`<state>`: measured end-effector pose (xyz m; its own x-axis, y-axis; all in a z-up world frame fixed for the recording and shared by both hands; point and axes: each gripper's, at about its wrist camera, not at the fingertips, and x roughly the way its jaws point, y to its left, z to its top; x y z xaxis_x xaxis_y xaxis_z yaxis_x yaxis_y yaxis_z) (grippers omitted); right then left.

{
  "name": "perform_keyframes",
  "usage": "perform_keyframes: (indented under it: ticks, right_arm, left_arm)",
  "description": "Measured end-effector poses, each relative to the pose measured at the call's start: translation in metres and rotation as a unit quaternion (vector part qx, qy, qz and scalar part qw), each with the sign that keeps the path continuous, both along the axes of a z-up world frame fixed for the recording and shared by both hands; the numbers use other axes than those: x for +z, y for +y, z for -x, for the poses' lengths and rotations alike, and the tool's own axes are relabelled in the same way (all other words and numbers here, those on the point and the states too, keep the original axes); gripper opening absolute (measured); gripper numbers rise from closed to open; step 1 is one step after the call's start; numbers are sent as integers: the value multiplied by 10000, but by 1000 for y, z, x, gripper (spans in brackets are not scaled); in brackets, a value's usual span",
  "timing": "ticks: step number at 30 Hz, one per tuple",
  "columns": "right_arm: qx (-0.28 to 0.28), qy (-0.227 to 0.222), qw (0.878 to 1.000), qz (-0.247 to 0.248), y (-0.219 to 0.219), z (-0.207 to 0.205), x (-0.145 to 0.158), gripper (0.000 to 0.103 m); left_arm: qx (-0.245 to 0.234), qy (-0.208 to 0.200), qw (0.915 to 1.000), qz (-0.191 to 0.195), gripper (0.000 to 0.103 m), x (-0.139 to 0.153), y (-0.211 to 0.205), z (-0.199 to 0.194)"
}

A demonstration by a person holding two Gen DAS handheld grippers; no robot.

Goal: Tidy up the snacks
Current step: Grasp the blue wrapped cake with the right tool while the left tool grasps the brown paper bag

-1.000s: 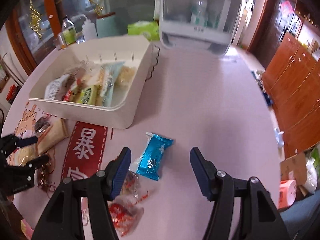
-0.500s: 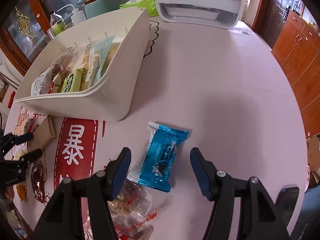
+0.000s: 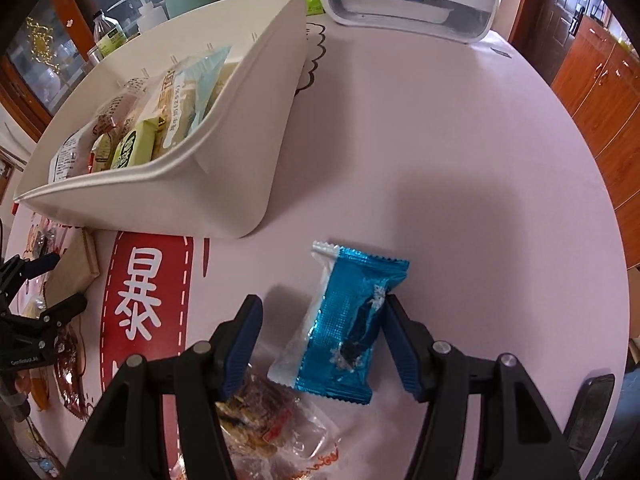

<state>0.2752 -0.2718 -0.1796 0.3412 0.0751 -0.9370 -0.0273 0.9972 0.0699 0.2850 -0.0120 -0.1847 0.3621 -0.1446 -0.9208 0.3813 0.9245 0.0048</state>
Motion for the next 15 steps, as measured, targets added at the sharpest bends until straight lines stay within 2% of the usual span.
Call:
perform_keyframes:
  ticks: [2, 3, 8, 15]
  right_arm:
    - [28, -35, 9998, 183, 3, 1, 0, 43]
    - [67, -47, 9996, 261, 4, 1, 1, 34]
    - [147, 12, 9997, 218, 5, 6, 2, 31]
    - [293, -42, 9995, 102, 15, 24, 14, 30]
  left_arm:
    - [-120, -21, 9999, -28, 61, 2, -8, 4]
    - [-139, -37, 9999, -68, 60, 3, -10, 6]
    - [60, -4, 9999, -84, 57, 4, -16, 20]
    - [83, -177, 9995, -246, 57, 20, -20, 71]
